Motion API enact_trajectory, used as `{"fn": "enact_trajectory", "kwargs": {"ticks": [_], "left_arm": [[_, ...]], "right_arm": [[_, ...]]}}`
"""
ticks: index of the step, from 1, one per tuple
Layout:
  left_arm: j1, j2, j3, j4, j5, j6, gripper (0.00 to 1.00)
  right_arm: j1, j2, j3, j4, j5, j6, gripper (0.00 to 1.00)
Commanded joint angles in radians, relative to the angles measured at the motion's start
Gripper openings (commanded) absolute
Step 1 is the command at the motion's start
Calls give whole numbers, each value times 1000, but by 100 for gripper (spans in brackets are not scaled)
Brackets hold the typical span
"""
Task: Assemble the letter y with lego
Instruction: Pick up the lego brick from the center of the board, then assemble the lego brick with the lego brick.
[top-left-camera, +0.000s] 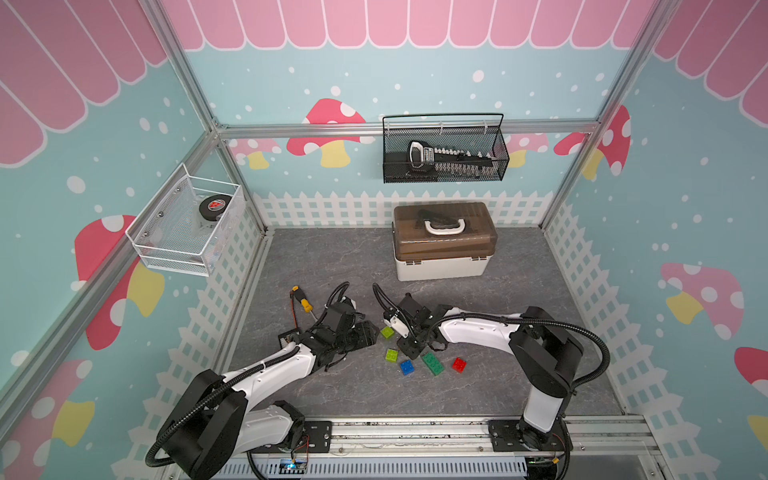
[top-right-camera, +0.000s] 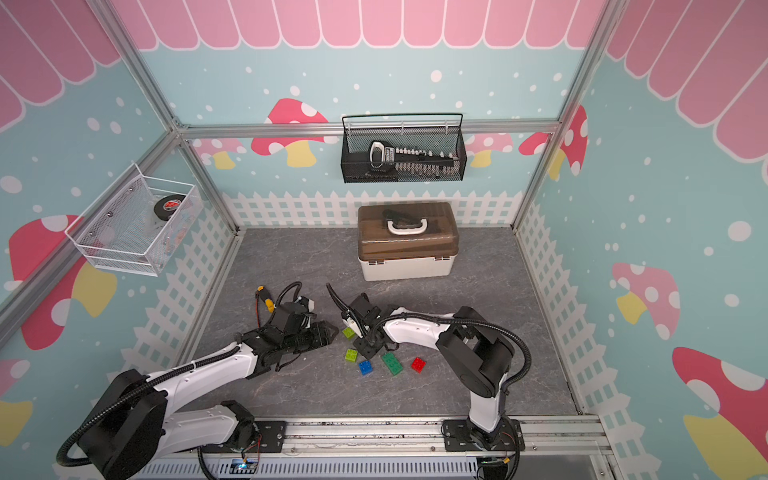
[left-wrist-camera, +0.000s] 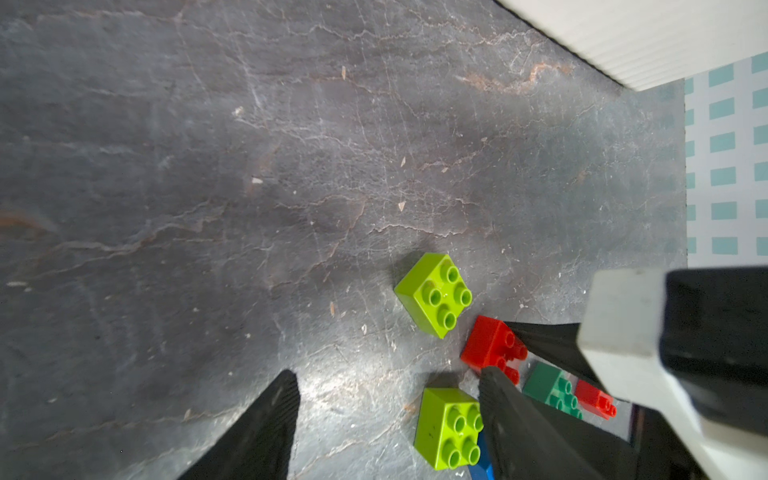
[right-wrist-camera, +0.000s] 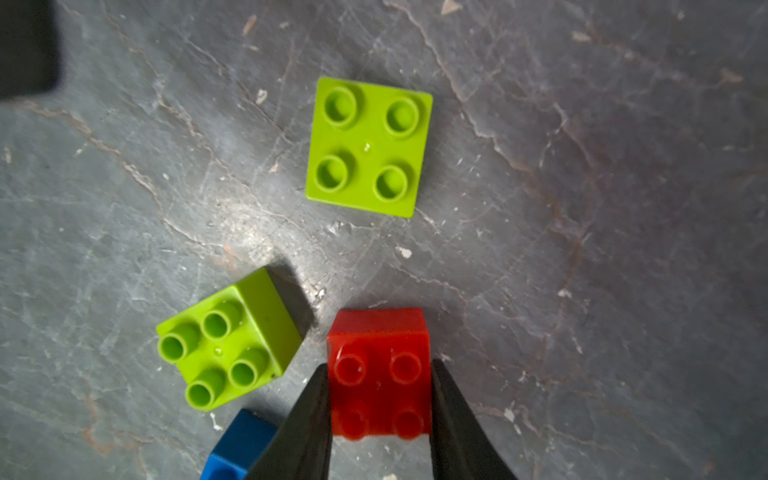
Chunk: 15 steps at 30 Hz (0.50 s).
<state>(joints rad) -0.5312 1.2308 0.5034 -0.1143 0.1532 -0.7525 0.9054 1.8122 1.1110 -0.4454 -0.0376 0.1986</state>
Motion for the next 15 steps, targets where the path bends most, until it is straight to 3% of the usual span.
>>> {"fn": "enact_trajectory", "kwargs": {"ticks": [1, 15], "left_arm": [[5, 12, -13, 22, -3, -19, 70], [7, 18, -29, 42, -20, -26, 70]], "right_arm": [[9, -5, 25, -31, 31, -3, 33], [9, -14, 129, -74, 44, 95, 26]]}}
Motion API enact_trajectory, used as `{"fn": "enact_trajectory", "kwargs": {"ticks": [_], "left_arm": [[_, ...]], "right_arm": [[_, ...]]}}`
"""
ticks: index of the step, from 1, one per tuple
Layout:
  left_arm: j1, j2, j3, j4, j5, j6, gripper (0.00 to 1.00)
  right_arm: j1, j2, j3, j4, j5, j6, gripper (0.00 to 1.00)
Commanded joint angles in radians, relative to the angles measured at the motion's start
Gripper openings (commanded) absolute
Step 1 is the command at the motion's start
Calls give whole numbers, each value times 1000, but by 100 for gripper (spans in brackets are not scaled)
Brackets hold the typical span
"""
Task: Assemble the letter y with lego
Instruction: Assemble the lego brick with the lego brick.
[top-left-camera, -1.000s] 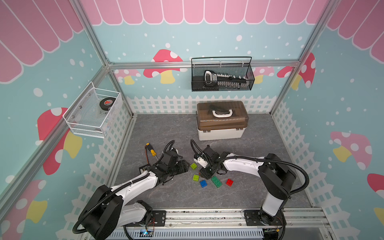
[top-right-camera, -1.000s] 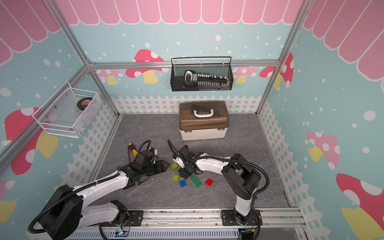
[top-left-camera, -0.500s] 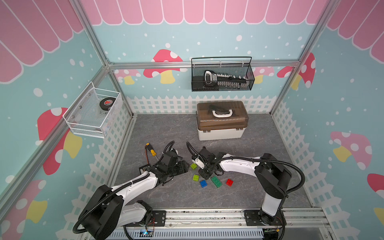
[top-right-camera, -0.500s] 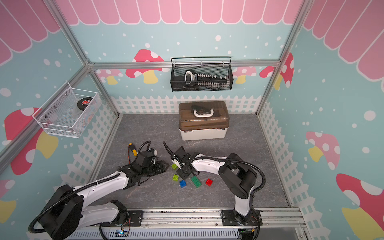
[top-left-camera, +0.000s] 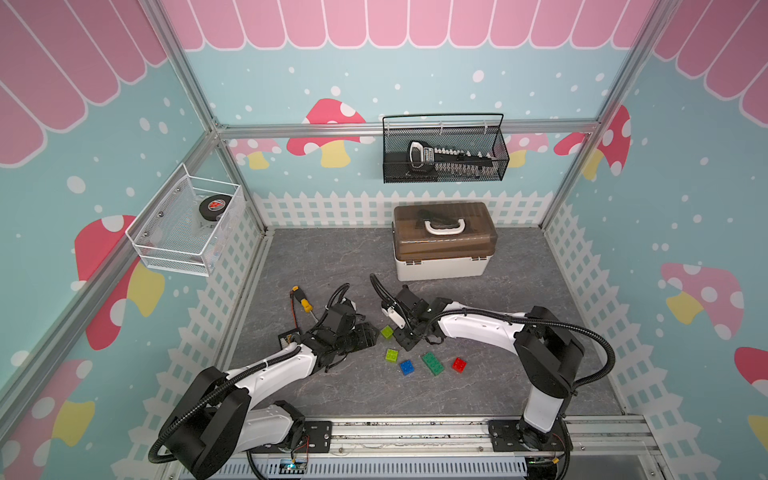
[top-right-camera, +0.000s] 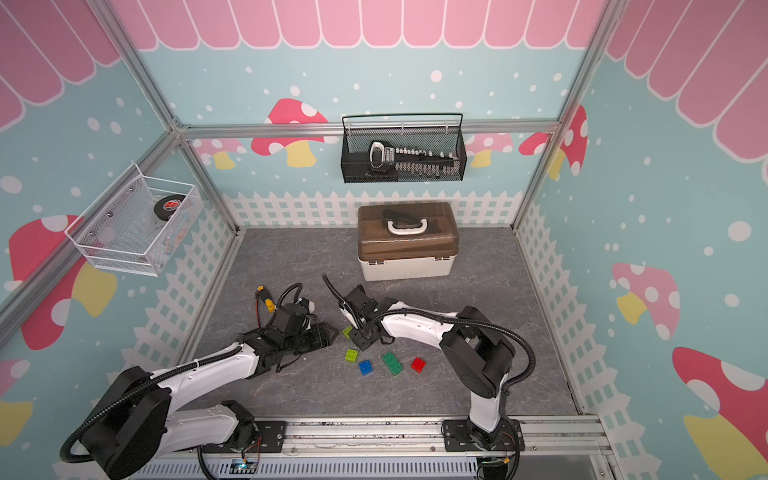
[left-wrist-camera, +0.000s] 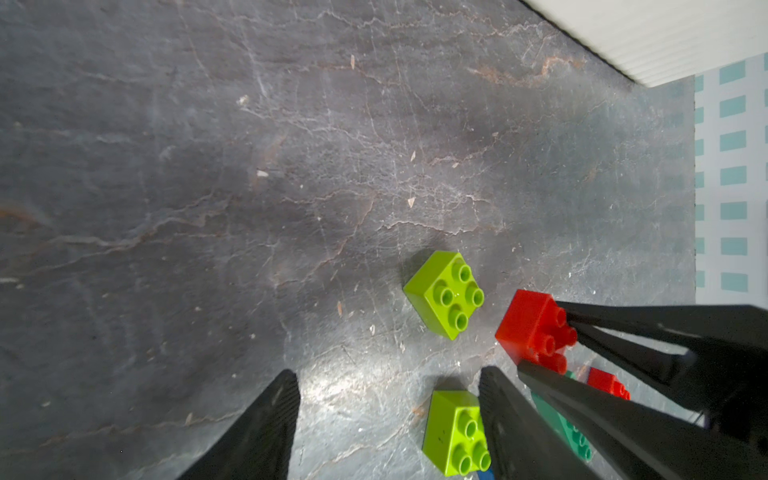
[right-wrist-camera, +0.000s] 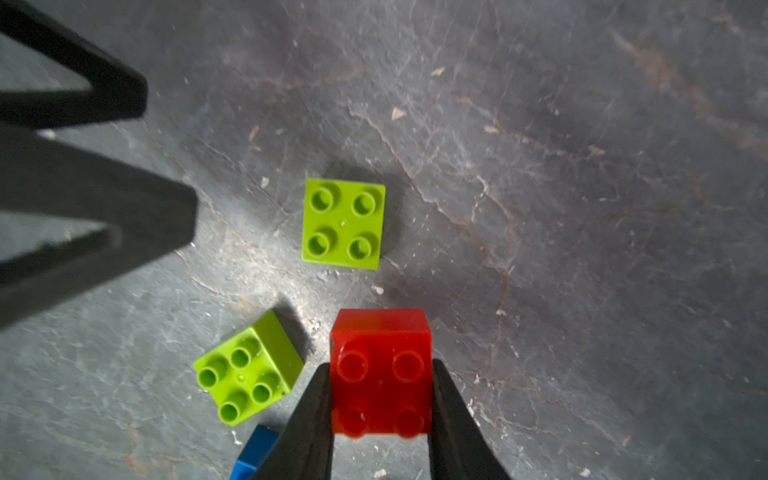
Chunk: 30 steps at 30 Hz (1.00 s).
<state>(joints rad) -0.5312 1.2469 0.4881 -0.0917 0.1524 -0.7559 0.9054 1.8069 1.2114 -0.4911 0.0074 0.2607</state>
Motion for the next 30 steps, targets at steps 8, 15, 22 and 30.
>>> {"fn": "enact_trajectory", "kwargs": {"ticks": [8, 15, 22, 30], "left_arm": [[23, -28, -35, 17, -35, -26, 70], [45, -45, -53, 16, -24, -24, 70], [59, -49, -59, 20, -13, -18, 70], [63, -45, -66, 29, -2, -20, 70]], "right_arm": [[23, 54, 103, -78, 4, 66, 24], [37, 100, 165, -118, 9, 91, 23], [45, 158, 200, -146, 18, 105, 23], [46, 177, 205, -164, 23, 126, 21]]}}
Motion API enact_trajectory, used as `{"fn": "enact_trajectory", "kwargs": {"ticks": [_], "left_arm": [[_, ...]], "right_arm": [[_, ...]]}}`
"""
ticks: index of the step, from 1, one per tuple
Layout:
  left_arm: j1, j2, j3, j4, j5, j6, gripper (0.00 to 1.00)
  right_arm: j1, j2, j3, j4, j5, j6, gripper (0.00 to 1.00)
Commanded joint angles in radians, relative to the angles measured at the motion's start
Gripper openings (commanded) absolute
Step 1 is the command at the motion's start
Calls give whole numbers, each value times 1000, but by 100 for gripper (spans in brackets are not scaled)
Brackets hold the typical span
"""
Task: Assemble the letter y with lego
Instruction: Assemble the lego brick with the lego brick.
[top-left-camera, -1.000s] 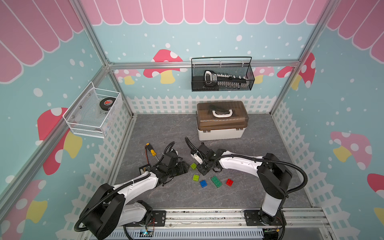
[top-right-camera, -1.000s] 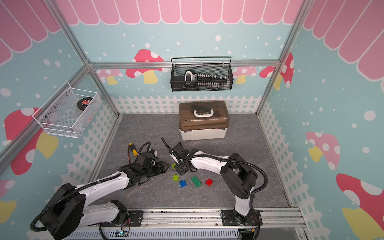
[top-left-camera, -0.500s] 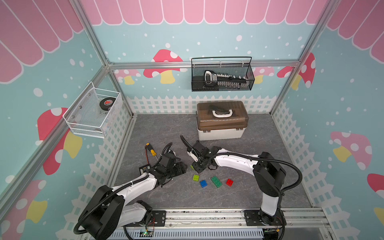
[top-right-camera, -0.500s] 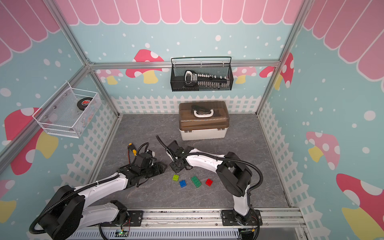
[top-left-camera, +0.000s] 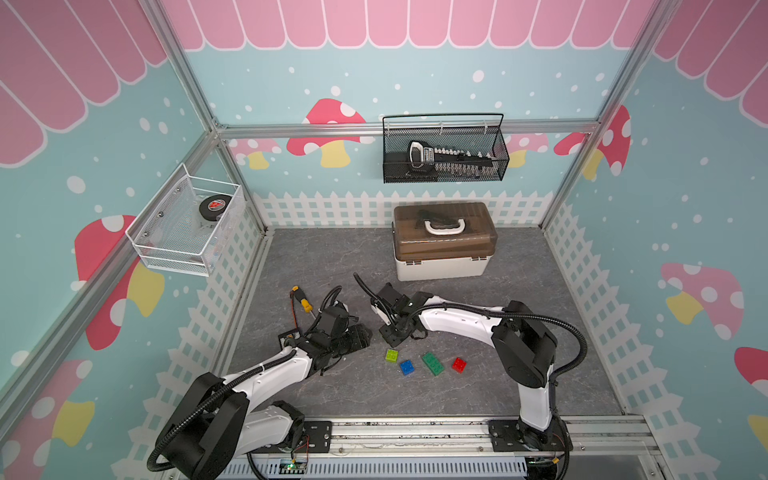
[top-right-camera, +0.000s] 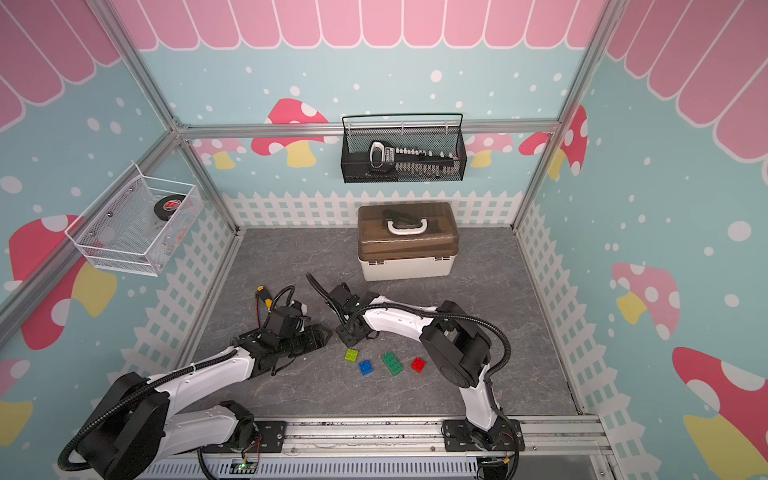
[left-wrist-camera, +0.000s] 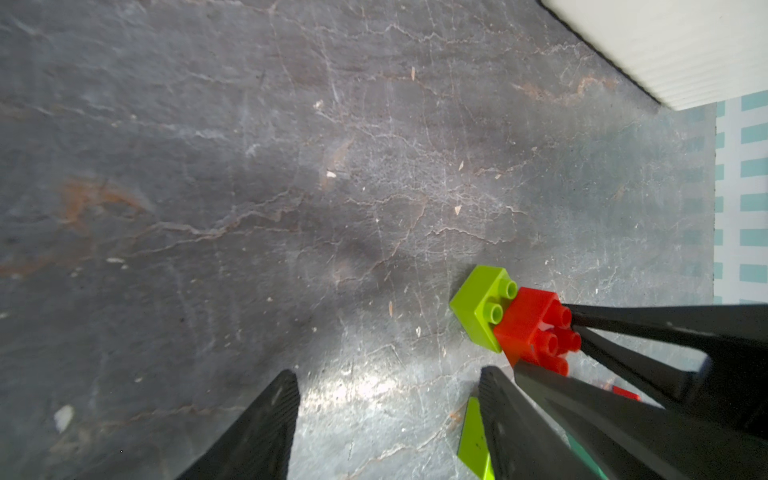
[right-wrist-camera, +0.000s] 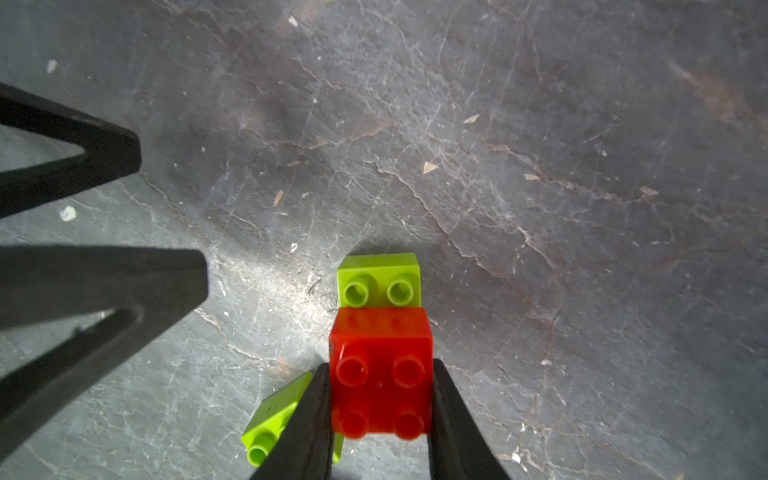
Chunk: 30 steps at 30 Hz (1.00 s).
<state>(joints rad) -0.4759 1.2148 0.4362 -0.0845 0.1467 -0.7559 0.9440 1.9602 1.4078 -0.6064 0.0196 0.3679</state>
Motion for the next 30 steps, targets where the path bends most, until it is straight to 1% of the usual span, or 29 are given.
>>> {"fn": "enact_trajectory", "kwargs": {"ticks": [1, 21, 30], "left_arm": [[8, -12, -13, 23, 4, -20, 70], [10, 13, -4, 42, 17, -19, 70], [10, 27, -4, 52, 28, -22, 70]], "right_arm": [[10, 22, 5, -49, 9, 20, 21], [12, -16, -27, -82, 39, 18, 21], [14, -20, -53, -71, 24, 7, 21]]}}
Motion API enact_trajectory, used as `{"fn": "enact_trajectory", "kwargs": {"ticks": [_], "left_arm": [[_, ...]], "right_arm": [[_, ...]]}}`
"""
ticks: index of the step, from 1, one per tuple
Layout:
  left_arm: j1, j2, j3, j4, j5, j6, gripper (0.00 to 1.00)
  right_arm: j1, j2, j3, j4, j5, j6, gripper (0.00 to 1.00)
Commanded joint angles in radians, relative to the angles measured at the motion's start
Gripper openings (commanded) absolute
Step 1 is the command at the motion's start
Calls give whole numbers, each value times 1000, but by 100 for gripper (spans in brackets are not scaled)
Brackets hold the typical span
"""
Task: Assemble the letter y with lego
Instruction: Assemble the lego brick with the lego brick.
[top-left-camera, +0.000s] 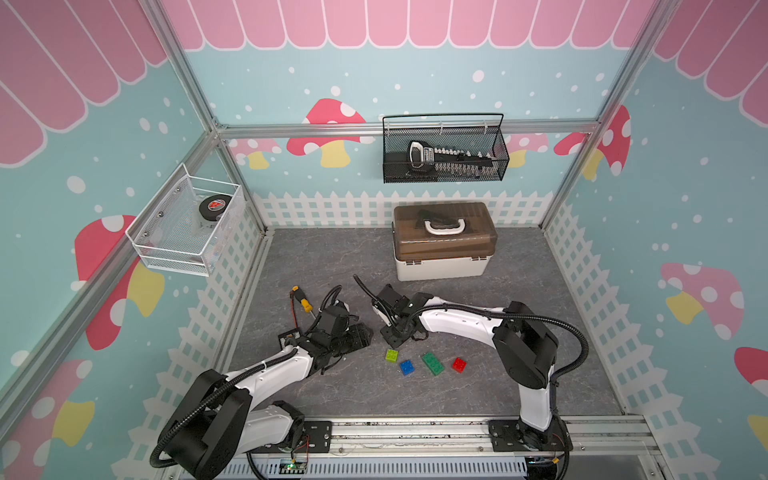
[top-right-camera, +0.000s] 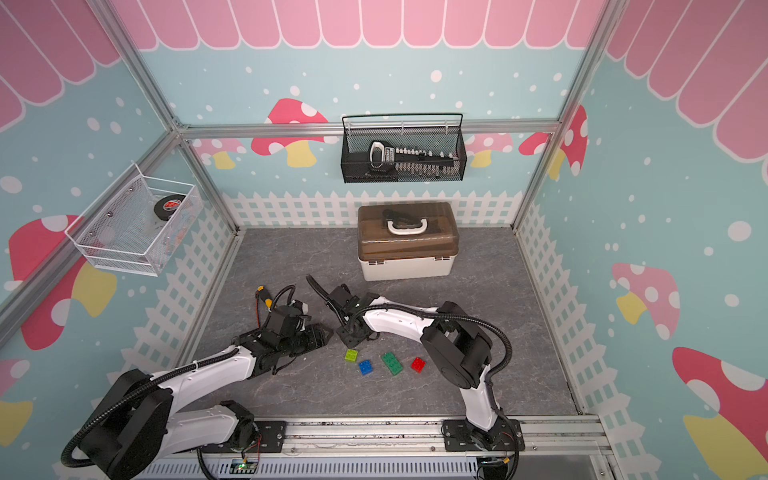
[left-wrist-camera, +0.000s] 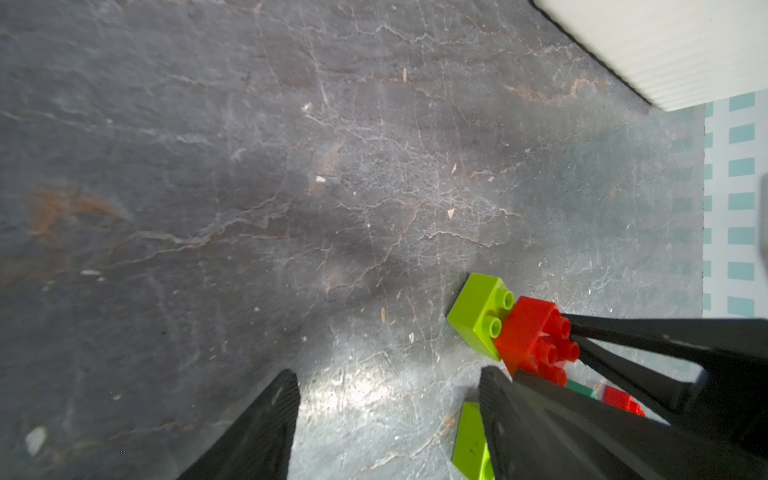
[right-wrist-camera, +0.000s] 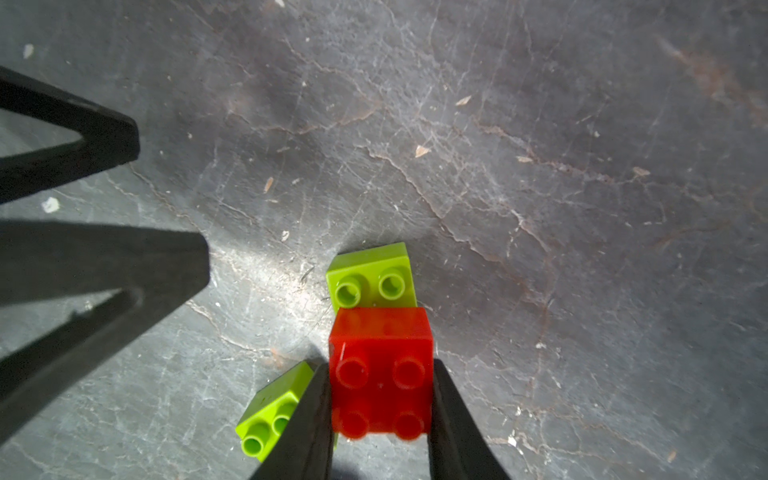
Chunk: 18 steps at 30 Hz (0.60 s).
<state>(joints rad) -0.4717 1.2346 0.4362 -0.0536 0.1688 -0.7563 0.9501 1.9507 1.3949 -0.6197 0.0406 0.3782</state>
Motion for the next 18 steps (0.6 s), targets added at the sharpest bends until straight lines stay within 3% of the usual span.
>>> {"fn": "enact_trajectory", "kwargs": {"ticks": [1, 18], "left_arm": [[5, 5, -5, 21, 5, -21, 70], [5, 12, -11, 36, 6, -25, 70]], "right_arm": [[8, -9, -45, -58, 6, -12, 20], [8, 1, -38, -64, 4, -50, 17]]}}
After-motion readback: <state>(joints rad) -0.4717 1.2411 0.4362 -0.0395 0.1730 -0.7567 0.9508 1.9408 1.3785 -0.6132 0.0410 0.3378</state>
